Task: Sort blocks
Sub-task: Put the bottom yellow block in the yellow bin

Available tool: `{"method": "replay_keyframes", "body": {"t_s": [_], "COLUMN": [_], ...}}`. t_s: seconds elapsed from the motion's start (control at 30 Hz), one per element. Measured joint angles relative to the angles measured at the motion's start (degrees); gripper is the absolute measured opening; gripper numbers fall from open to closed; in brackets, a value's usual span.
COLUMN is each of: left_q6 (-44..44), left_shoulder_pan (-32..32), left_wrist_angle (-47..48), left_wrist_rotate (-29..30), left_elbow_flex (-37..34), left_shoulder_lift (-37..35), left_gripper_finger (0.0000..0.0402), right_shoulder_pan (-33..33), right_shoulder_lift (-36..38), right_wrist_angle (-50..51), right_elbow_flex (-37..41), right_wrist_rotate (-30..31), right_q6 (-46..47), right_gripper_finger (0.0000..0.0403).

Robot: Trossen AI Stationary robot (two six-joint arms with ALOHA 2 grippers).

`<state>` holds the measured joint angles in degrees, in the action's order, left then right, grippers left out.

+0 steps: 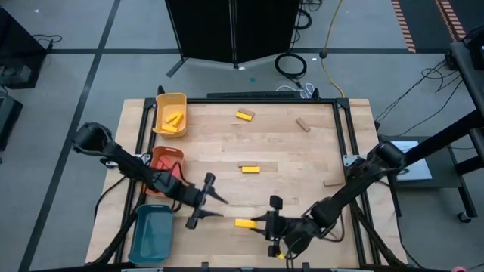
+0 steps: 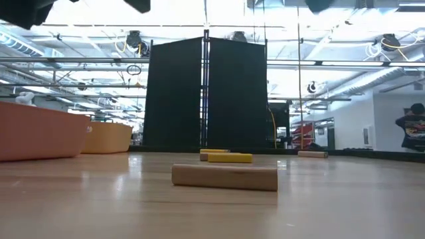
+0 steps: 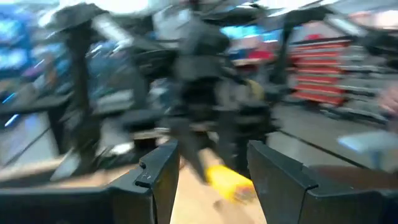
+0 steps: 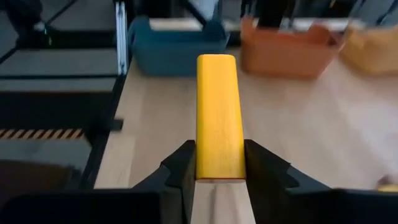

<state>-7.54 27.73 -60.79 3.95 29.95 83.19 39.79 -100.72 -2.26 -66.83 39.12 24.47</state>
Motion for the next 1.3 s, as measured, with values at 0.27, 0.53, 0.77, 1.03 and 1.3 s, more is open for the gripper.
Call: {"method": "replay_keyframes", "body": {"t_s": [0.27,0.53,0.77,1.03,1.3], "left_q6": [-6.57,-5.1,-3.9,-5.3,-5.26], "left_shoulder_pan": [-0.37,-1.03,-1.07,-1.08,-1.11], "left_wrist_angle": [-13.14,-19.96,-15.43,-15.59,-18.11], "left_wrist_rotate": [-2.33,-1.74,-1.32,-0.44,2.51], "left_elbow_flex": [0.0,1.24,4.51,4.74,4.72], "left_shoulder_lift": [6.28,9.31,9.47,9.43,9.43], "left_gripper_finger": [0.0185,0.0185,0.0185,0.0185,0.0185], "right_shoulder_pan": [0.46,-1.6,-4.51,-6.37,-6.95], "right_shoulder_lift": [2.94,1.45,1.17,1.17,1.17], "right_wrist_angle": [-13.26,-23.65,-24.56,-25.03,-25.66], "right_elbow_flex": [-0.02,-0.09,-0.08,-0.08,-0.07], "right_wrist_rotate": [1.47,1.53,1.49,1.67,4.22], "right_q6": [-15.84,-26.74,-28.36,-26.85,-26.45], "right_gripper_finger": [0.009,0.009,0.009,0.009,0.009]}}
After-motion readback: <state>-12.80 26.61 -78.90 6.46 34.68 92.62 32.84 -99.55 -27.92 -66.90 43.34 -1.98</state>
